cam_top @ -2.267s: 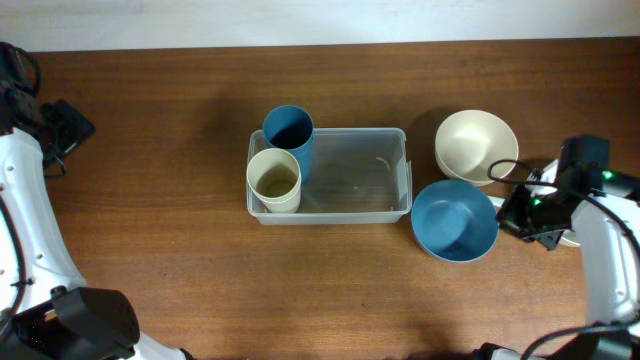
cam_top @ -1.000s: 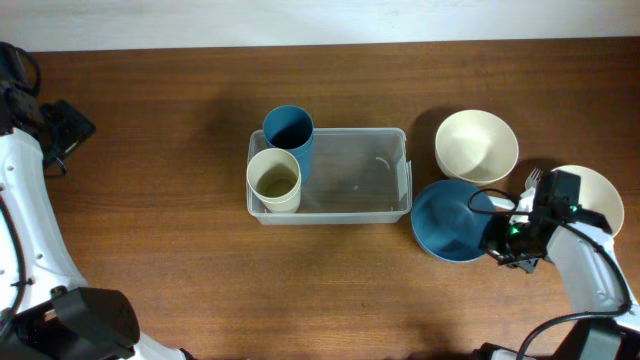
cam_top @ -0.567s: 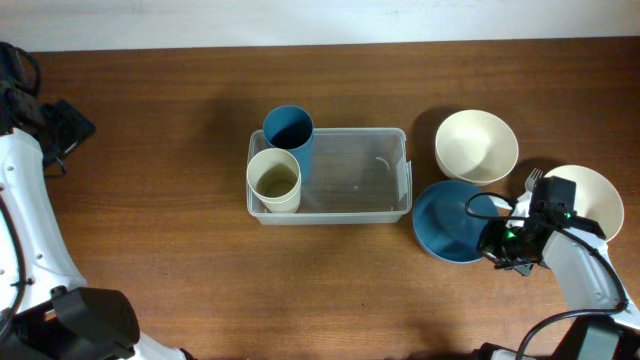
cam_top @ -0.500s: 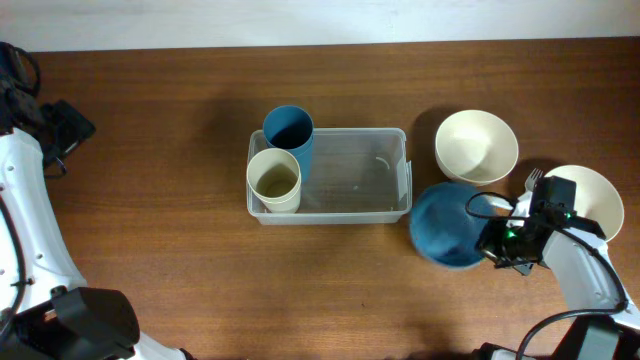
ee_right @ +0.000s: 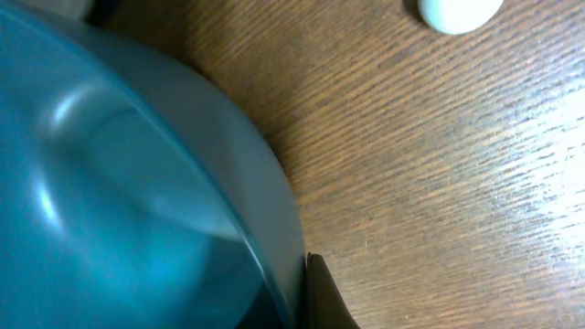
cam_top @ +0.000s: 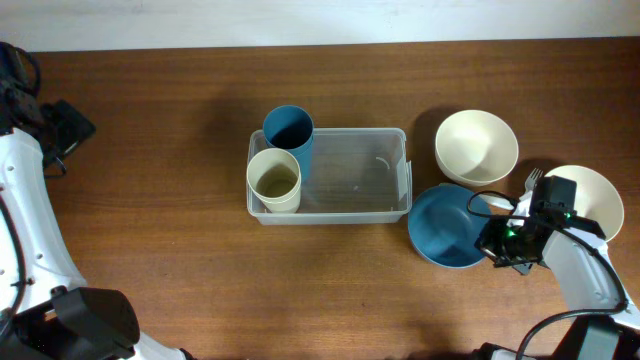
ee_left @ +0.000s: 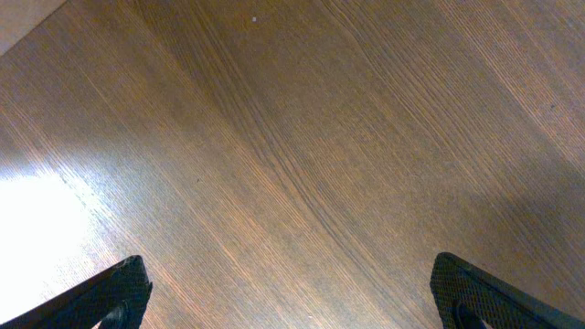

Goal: Pack container
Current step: 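Lower the right gripper and grasp the blue bowl's rim, then lift the blue bowl and carry it left into the container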

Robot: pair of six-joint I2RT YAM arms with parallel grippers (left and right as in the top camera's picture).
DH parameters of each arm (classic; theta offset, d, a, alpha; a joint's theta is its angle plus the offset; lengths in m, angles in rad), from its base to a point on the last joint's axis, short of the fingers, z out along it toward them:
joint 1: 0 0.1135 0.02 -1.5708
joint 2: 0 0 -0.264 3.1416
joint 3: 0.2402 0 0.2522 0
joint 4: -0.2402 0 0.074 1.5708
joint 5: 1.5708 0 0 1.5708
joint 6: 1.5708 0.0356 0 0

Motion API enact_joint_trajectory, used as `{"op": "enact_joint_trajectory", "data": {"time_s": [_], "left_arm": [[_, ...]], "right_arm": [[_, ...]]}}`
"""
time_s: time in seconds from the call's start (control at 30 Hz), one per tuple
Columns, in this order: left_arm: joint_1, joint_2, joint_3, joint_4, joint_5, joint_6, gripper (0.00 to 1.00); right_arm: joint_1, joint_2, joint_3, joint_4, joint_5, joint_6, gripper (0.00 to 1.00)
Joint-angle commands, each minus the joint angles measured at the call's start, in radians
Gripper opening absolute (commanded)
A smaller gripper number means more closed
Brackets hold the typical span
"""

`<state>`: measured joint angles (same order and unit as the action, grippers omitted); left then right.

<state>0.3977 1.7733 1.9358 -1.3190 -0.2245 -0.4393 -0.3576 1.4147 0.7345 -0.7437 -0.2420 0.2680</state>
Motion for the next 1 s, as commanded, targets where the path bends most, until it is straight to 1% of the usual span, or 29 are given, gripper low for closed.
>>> {"op": "enact_joint_trajectory", "data": {"time_s": [0.0,0.27,0.67,0.97], "left_arm": [[0.003,0.006,0.015,0.002,0.000,-0.013,1.00],[0.003,0.006,0.015,0.002,0.000,-0.013,1.00],[0.003,0.006,0.015,0.002,0.000,-0.013,1.00],[0.003,0.006,0.015,0.002,0.000,-0.013,1.00]], "right_arm": [[-0.003,-0.002,0.028,-0.024,-0.010,0.013,0.04],[-0.003,-0.009,0.164,-0.143,-0.010,0.005,0.04],[-0.004,-0.055,0.208,-0.176,-0.021,0.002,0.04],[-0.004,-0.109,0.442,-0.327,-0.011,-0.029,0.04]]}}
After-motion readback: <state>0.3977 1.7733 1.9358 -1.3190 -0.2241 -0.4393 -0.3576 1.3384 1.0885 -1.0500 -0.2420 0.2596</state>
